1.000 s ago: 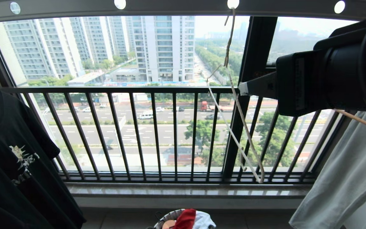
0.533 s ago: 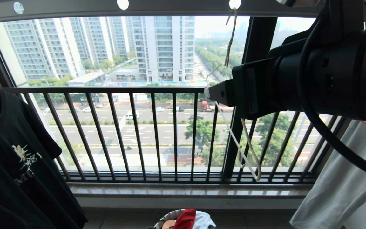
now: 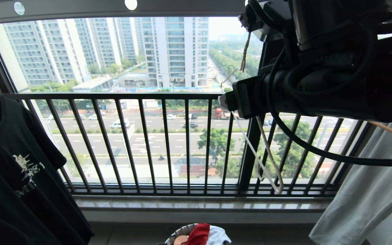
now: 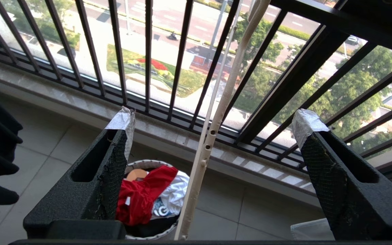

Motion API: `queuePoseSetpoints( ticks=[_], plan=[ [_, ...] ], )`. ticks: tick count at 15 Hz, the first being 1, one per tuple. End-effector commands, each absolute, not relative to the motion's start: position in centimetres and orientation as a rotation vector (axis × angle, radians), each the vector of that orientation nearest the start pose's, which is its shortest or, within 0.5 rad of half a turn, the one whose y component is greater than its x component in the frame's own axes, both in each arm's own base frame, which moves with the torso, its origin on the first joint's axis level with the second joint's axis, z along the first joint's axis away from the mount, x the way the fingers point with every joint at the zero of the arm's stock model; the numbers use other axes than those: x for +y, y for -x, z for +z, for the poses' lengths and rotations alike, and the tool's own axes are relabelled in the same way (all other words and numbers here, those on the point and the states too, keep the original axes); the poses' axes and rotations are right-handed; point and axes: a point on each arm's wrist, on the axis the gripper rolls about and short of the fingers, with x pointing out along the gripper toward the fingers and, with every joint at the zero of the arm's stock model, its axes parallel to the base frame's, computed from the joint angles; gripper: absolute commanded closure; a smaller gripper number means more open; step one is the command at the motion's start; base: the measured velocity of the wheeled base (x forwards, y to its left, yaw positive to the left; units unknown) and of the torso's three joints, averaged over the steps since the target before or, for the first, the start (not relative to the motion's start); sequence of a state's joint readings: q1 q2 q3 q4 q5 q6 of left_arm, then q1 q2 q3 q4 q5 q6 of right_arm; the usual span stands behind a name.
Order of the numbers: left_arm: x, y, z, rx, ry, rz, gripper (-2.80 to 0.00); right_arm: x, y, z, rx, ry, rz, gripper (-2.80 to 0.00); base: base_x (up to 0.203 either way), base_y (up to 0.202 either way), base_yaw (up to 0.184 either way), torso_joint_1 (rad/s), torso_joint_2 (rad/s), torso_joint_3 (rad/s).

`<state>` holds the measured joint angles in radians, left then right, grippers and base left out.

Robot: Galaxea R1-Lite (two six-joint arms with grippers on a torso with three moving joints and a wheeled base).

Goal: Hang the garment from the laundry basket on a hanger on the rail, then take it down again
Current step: Pick up the clothes rack on the clothesline

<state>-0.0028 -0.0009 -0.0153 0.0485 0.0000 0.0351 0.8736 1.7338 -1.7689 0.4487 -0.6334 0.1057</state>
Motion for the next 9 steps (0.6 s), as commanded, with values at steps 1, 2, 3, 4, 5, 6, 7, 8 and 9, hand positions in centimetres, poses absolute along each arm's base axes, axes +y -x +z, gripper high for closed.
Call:
queuePoseSetpoints(
  ticks=[1, 2, 3, 4, 5, 6, 7, 8, 9],
  plan=[
    [0.0, 2.4, 7.4, 0.035, -0.035, -0.004, 0.00, 22.5, -21.7, 33.6, 0.322, 0.192, 0.193, -2.80, 0.000, 0.000, 0.000, 0.000, 0.00, 0.000],
    [0.0, 2.4, 7.5, 0.034, -0.035, -0.004, 0.00, 22.5, -21.8, 33.5, 0.326, 0.199, 0.192, -2.80, 0.000, 0.000, 0.000, 0.000, 0.00, 0.000],
    [0.0, 2.4, 7.5, 0.034, -0.035, -0.004, 0.00, 22.7, -22.0, 33.2, 0.335, 0.210, 0.194, -2.80, 0.000, 0.000, 0.000, 0.000, 0.00, 0.000],
    [0.0, 2.4, 7.5, 0.034, -0.035, -0.002, 0.00, 23.0, -22.2, 32.8, 0.343, 0.223, 0.197, -2.80, 0.000, 0.000, 0.000, 0.000, 0.00, 0.000],
    [0.0, 2.4, 7.5, 0.034, -0.037, -0.004, 0.00, 23.3, -22.5, 32.4, 0.352, 0.234, 0.196, -2.80, 0.000, 0.000, 0.000, 0.000, 0.00, 0.000],
    [0.0, 2.4, 7.5, 0.034, -0.035, -0.004, 0.00, 23.5, -22.8, 32.1, 0.359, 0.241, 0.195, -2.80, 0.000, 0.000, 0.000, 0.000, 0.00, 0.000],
    [0.0, 2.4, 7.5, 0.034, -0.035, -0.004, 0.00, 23.7, -23.0, 31.8, 0.363, 0.246, 0.194, -2.80, 0.000, 0.000, 0.000, 0.000, 0.00, 0.000],
    [0.0, 2.4, 7.5, 0.034, -0.035, -0.004, 0.00, 23.8, -23.2, 31.6, 0.368, 0.251, 0.192, -2.80, 0.000, 0.000, 0.000, 0.000, 0.00, 0.000],
    [0.0, 2.4, 7.5, 0.034, -0.035, -0.004, 0.00, 23.9, -23.4, 31.4, 0.372, 0.254, 0.189, -2.80, 0.000, 0.000, 0.000, 0.000, 0.00, 0.000]
  ],
)
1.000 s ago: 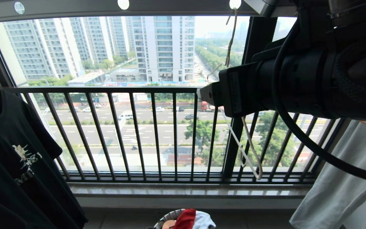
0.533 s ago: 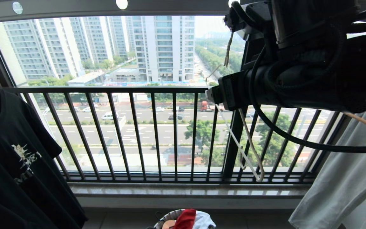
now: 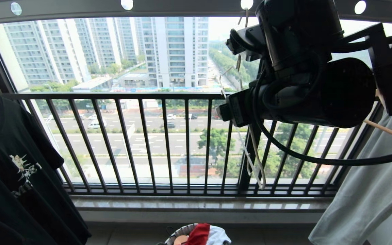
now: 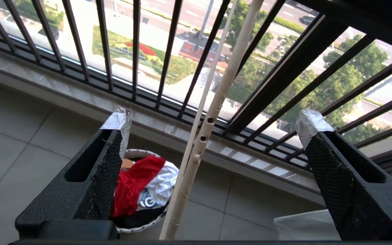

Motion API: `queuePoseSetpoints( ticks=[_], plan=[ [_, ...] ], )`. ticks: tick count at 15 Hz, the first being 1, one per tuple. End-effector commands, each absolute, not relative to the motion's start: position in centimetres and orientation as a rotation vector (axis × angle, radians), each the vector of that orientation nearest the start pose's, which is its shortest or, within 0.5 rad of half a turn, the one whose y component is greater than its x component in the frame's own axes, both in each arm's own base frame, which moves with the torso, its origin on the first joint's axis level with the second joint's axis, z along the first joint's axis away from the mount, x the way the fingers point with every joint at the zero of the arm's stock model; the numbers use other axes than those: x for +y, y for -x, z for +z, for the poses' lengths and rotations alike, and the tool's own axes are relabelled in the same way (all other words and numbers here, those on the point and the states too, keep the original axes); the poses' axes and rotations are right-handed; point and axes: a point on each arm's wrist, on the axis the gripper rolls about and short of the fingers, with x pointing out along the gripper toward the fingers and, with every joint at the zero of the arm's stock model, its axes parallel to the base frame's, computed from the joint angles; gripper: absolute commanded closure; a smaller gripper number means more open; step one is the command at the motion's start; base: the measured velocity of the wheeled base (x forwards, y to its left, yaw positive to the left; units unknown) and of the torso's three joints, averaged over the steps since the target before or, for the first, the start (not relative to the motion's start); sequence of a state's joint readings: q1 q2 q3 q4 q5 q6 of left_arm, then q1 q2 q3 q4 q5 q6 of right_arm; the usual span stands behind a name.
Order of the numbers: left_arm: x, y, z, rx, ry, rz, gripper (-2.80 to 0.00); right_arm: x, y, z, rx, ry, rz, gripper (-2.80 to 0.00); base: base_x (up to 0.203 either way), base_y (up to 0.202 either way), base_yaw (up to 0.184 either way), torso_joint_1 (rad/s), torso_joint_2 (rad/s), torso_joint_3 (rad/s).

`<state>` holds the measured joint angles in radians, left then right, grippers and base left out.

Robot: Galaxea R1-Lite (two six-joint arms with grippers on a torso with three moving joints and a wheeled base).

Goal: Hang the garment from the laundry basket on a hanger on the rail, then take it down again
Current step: Pick up the clothes rack on the clothesline

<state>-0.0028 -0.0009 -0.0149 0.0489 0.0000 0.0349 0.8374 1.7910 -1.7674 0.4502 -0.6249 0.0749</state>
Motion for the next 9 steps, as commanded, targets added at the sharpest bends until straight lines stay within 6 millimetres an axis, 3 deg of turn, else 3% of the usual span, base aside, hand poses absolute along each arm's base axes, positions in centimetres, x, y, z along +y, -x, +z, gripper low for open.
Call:
queuePoseSetpoints(
  ticks=[1, 2, 9],
  plan=[
    [0.00, 2.39, 7.44, 0.035, -0.035, -0.002, 0.00, 23.97, -23.51, 31.28, 0.375, 0.257, 0.187, -2.80, 0.000, 0.000, 0.000, 0.000, 0.00, 0.000],
    [0.00, 2.40, 7.46, 0.034, -0.035, -0.002, 0.00, 23.82, -23.70, 31.26, 0.377, 0.256, 0.180, 0.00, 0.000, 0.000, 0.000, 0.000, 0.00, 0.000],
    [0.01, 2.40, 7.47, 0.034, -0.035, -0.004, 0.00, 23.45, -24.02, 31.29, 0.376, 0.274, 0.170, 0.00, 0.000, 0.000, 0.000, 0.000, 0.00, 0.000]
  ],
)
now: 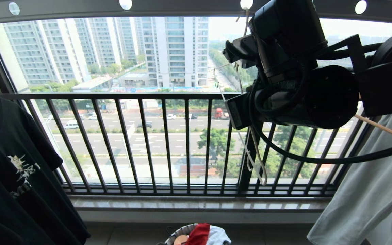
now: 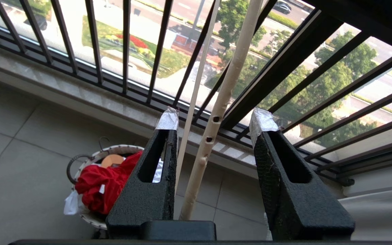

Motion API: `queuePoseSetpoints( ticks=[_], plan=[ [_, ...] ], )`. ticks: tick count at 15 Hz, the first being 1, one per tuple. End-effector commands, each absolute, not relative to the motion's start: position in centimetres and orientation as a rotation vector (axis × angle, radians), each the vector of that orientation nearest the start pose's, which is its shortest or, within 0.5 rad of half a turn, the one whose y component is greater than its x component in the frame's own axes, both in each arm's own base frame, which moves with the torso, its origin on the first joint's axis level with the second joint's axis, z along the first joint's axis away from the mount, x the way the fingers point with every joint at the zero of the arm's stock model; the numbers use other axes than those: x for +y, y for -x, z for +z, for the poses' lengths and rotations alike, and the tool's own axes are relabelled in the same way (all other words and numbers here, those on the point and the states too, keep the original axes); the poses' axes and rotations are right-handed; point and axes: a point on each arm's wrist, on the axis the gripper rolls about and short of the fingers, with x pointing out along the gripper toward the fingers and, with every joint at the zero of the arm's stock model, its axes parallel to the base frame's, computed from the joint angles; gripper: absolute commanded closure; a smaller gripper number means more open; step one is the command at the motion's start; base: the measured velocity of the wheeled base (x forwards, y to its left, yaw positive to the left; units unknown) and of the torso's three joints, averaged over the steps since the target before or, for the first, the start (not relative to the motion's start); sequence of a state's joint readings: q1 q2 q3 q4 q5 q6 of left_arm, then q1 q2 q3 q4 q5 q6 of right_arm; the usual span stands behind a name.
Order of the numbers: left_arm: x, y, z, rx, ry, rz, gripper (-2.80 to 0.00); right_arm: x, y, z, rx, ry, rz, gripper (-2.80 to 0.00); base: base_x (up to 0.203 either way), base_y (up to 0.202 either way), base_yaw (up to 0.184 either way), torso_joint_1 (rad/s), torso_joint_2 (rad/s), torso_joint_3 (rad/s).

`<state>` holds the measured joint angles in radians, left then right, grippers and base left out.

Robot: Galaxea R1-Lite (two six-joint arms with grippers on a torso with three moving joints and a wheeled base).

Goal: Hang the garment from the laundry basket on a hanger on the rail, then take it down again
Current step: Pick up the clothes rack on the clothesline

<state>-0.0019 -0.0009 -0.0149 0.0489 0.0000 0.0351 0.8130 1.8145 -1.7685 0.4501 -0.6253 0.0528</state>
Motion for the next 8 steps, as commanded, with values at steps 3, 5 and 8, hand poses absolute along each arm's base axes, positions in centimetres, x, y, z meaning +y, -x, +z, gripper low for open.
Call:
queuePoseSetpoints(
  ticks=[3, 5, 8],
  plan=[
    [0.01, 2.40, 7.47, 0.034, -0.035, -0.004, 0.00, 23.33, -23.90, 31.50, 0.371, 0.271, 0.171, 0.00, 0.000, 0.000, 0.000, 0.000, 0.00, 0.000],
    [0.01, 2.40, 7.47, 0.034, -0.035, -0.004, 0.00, 23.20, -23.78, 31.66, 0.368, 0.267, 0.169, 0.00, 0.000, 0.000, 0.000, 0.000, 0.00, 0.000],
    [0.01, 2.39, 7.43, 0.035, -0.035, -0.004, 0.00, 22.86, -23.46, 31.98, 0.363, 0.263, 0.168, 0.00, 0.000, 0.000, 0.000, 0.000, 0.00, 0.000]
  ],
)
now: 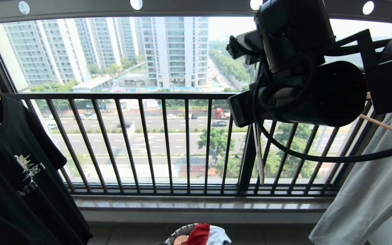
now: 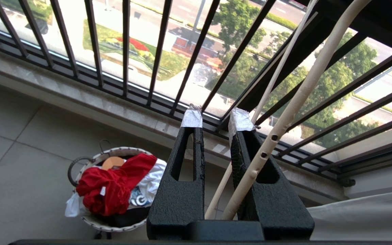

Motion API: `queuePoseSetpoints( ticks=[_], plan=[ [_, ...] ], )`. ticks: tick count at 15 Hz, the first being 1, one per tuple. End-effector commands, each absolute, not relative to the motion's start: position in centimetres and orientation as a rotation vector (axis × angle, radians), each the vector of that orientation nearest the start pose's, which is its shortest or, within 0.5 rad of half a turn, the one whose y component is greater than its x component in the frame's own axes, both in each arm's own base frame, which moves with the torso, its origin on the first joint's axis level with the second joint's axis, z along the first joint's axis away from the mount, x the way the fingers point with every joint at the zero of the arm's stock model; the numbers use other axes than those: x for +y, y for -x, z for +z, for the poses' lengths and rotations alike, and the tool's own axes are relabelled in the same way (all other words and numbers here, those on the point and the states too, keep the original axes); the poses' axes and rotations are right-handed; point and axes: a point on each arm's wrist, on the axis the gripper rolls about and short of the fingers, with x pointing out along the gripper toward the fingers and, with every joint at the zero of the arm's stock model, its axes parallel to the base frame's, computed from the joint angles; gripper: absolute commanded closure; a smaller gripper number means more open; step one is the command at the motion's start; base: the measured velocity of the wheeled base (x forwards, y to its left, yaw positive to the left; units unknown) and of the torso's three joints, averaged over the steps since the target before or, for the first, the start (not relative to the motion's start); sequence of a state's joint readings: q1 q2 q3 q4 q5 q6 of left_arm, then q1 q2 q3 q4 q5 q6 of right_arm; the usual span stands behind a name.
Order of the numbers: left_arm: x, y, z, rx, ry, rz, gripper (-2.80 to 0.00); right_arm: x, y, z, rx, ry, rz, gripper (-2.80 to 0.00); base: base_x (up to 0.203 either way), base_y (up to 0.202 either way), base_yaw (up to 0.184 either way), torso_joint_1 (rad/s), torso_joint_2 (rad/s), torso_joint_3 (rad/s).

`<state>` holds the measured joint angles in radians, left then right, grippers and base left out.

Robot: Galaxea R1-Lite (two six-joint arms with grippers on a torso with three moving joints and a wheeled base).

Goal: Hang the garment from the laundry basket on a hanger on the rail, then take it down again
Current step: Pick up the clothes rack on the clothesline

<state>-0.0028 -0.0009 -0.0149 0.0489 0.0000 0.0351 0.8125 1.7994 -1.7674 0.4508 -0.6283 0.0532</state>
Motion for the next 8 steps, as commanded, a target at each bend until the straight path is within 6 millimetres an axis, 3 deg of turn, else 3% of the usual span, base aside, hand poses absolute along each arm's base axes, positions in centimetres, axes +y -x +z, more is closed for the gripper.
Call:
queuePoseSetpoints(
  ticks=[1, 8],
  plan=[
    [0.0, 2.4, 7.5, 0.034, -0.035, -0.002, 0.00, 22.6, -23.3, 32.1, 0.360, 0.261, 0.168, 0.00, 0.000, 0.000, 0.000, 0.000, 0.00, 0.000],
    [0.0, 2.4, 7.4, 0.035, -0.035, -0.004, 0.00, 21.6, -22.1, 33.2, 0.336, 0.240, 0.172, 0.00, 0.000, 0.000, 0.000, 0.000, 0.00, 0.000]
  ],
)
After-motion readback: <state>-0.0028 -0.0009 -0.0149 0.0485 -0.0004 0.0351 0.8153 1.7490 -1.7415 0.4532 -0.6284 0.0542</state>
